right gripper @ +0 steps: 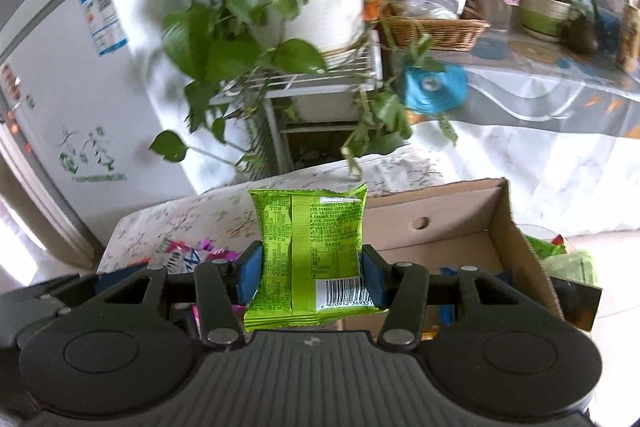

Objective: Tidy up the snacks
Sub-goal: 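Lift both bags and carry them toward the cardboard box, then open both tools to drop the pink and green bags into the box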

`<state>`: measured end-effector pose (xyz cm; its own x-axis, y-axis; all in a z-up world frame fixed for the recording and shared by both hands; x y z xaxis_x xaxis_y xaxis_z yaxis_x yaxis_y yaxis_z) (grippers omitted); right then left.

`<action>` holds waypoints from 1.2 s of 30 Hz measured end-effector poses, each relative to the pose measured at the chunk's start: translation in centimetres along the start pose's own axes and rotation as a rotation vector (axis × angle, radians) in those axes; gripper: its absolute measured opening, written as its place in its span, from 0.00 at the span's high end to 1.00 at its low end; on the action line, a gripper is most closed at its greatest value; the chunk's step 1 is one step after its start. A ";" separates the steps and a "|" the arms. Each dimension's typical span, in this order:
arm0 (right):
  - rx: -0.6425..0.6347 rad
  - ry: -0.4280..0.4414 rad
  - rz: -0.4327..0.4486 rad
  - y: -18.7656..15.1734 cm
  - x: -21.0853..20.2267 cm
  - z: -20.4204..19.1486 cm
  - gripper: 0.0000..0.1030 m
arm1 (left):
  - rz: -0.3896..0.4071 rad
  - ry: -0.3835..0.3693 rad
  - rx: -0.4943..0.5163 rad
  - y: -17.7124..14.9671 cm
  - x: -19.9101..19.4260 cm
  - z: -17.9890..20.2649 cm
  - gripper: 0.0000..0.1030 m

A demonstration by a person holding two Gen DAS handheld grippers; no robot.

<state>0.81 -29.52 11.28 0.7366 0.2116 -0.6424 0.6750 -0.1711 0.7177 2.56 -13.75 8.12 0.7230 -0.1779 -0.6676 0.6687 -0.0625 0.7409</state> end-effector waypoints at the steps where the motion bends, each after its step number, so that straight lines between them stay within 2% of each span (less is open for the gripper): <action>1: 0.013 -0.005 0.006 0.1 -0.2 0.4 0.44 | 0.001 -0.012 0.004 0.0 0.0 0.5 0.38; 10: 0.160 -0.049 0.063 0.7 -2.3 4.5 0.44 | 0.012 -0.117 0.049 0.0 0.4 4.4 0.38; 23: 0.306 -0.132 0.068 0.3 -3.1 7.7 0.44 | -0.009 -0.242 0.123 -1.7 1.9 9.3 0.36; 25: 0.311 -0.146 0.068 0.3 -3.1 7.8 0.43 | -0.005 -0.261 0.148 -2.2 1.9 10.1 0.32; 27: 0.334 -0.161 0.065 0.1 -3.0 8.2 0.41 | -0.002 -0.277 0.178 -2.6 1.6 10.9 0.19; 29: 0.360 -0.177 0.062 0.1 -3.0 8.5 0.35 | 0.012 -0.288 0.187 -2.8 0.9 11.2 0.12; 32: 0.366 -0.174 0.074 0.1 -3.2 8.4 0.27 | 0.019 -0.287 0.186 -2.4 0.1 10.8 0.11; 36: 0.348 -0.139 0.087 0.3 -3.1 7.9 0.26 | 0.012 -0.244 0.157 -1.7 -0.4 9.3 0.07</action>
<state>-0.99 -37.85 11.36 0.7745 0.0534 -0.6303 0.5657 -0.5044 0.6523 -0.49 -22.67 7.81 0.6546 -0.4097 -0.6353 0.6115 -0.2072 0.7637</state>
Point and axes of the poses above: each gripper's, at about its wrist camera, not at the fingertips, and x roughly the way its jaws point, z to its right, y to its top, the point moved 1 cm from there along x, roughly the way its jaws point, and after that the axes turned 8 degrees about y, right-handed, at the moved point
